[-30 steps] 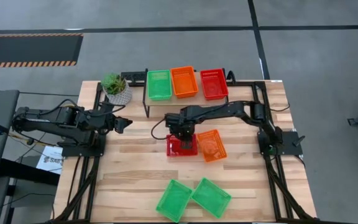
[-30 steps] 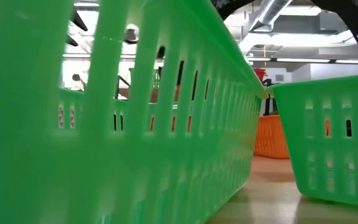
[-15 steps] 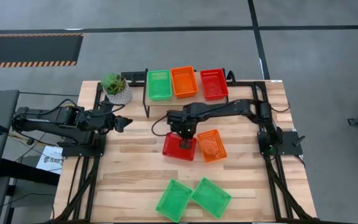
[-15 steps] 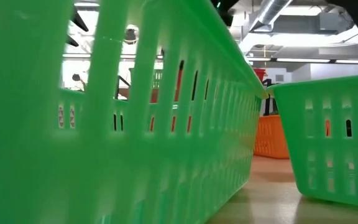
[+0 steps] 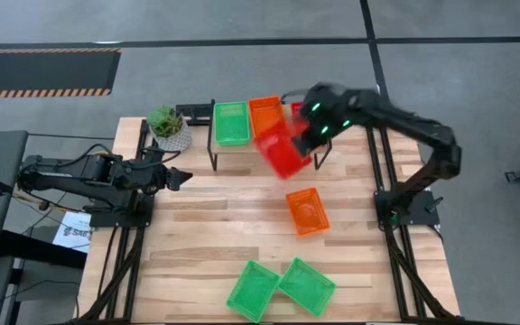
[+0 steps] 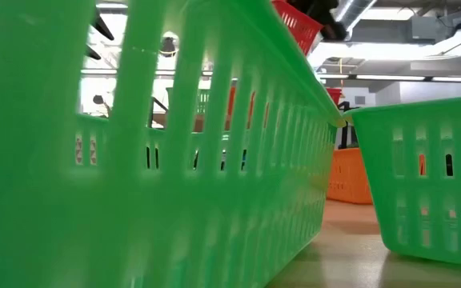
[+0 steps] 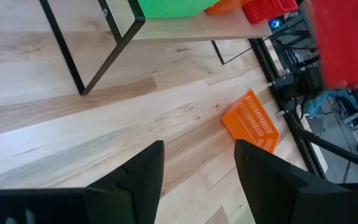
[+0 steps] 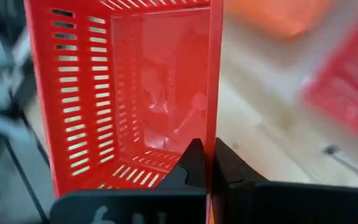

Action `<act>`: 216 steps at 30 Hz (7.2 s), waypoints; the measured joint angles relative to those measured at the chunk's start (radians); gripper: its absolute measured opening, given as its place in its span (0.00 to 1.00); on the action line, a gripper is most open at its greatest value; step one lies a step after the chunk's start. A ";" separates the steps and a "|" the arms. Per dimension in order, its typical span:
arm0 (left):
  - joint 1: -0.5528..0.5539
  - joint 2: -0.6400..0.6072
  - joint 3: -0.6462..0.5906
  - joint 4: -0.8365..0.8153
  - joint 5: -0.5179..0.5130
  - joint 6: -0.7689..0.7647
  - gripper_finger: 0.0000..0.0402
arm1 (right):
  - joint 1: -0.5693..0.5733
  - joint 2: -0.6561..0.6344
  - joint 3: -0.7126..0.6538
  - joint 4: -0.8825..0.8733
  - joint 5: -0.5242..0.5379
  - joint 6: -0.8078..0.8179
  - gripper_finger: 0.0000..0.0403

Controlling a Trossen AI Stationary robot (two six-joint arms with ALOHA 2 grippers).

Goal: Stack baskets on shelf by color
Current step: Stack the red bin on top of the red bin on the shelf, then stack the right green bin on top of the green bin on the shelf

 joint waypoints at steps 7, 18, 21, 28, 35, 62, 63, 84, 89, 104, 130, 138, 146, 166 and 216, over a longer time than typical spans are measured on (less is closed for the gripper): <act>0.000 0.000 0.000 0.000 0.000 -0.008 0.46 | -0.273 -0.058 0.000 -0.005 0.023 0.015 0.01; 0.000 0.000 0.000 -0.001 0.001 -0.019 0.46 | -0.510 -0.012 -0.001 -0.075 -0.009 -0.082 0.02; 0.000 0.000 0.000 -0.001 0.001 -0.022 0.46 | -0.497 -0.007 -0.001 -0.088 -0.017 -0.090 0.02; 0.000 0.000 0.000 -0.001 0.002 -0.016 0.46 | -0.471 0.030 0.000 -0.097 -0.016 -0.069 0.02; 0.000 0.000 0.000 -0.001 0.002 -0.015 0.46 | -0.470 0.073 0.000 -0.119 -0.007 -0.066 0.05; 0.000 0.000 0.000 -0.001 0.002 0.000 0.46 | -0.312 -0.022 0.104 -0.293 -0.039 -0.038 0.51; 0.000 0.000 0.000 -0.001 0.002 0.000 0.46 | -0.267 -0.043 0.099 -0.313 -0.031 -0.017 0.51; 0.000 0.000 0.000 0.005 -0.002 0.021 0.46 | 0.894 0.024 -0.215 -0.113 0.250 0.788 0.50; 0.000 0.000 0.000 0.006 -0.004 0.030 0.46 | 0.930 0.123 -0.231 0.051 0.218 0.759 0.50; 0.000 0.000 0.000 0.003 0.022 0.070 0.46 | 0.981 0.405 -0.232 0.155 0.164 0.682 0.51; 0.000 0.000 0.000 0.003 -0.012 0.102 0.46 | 0.965 0.468 -0.238 0.174 0.090 0.578 0.26; 0.000 0.000 0.000 0.003 -0.011 0.103 0.46 | 0.950 0.458 -0.237 0.128 0.083 0.543 0.04; 0.000 0.000 0.000 0.003 -0.002 0.103 0.46 | 0.905 0.252 -0.238 -0.013 0.091 0.525 0.02; 0.000 0.000 0.000 0.003 0.000 0.097 0.46 | 0.172 -0.122 -0.089 0.419 0.303 0.252 0.00; 0.000 0.000 0.000 0.000 -0.025 0.027 0.46 | -0.160 0.512 0.370 0.422 -0.068 0.143 0.09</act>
